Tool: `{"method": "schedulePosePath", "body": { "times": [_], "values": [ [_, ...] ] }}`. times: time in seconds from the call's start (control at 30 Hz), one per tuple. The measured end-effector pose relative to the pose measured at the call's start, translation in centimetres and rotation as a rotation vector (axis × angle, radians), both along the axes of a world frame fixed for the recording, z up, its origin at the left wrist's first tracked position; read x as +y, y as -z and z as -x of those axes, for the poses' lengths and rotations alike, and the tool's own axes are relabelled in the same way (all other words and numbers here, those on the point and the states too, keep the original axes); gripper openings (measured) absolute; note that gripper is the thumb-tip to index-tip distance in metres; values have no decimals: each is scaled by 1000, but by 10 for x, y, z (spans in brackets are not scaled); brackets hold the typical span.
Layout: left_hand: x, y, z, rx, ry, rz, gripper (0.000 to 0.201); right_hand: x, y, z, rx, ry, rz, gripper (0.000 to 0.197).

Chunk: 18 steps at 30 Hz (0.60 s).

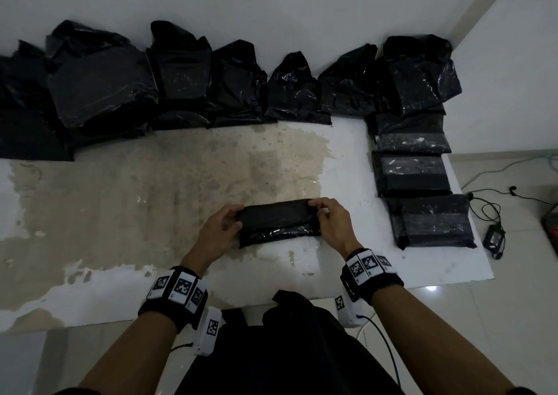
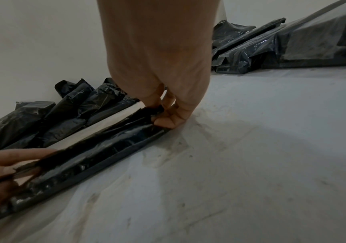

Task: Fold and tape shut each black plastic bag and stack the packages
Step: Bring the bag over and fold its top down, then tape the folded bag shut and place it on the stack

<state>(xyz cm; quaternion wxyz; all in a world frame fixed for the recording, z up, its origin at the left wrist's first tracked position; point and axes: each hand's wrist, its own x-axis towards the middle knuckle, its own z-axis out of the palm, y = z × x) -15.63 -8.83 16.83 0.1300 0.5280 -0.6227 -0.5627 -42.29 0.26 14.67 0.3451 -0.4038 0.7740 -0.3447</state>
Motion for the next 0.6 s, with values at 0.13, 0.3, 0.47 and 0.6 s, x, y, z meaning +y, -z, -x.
{"method": "schedulePosePath", "body": {
  "times": [0.13, 0.3, 0.47, 0.6],
  "values": [
    [-2, 5, -3, -25, 11, 65, 35, 6, 7, -6, 2, 2, 25, 36],
    [13, 14, 6, -419, 26, 415, 28, 7, 6, -9, 15, -7, 48, 36],
    [35, 11, 46, -333, 366, 871, 49, 8, 7, -10, 60, -18, 77, 38],
    [45, 40, 54, -469, 682, 913, 64, 8, 8, -8, 75, -35, 99, 38]
  ]
}}
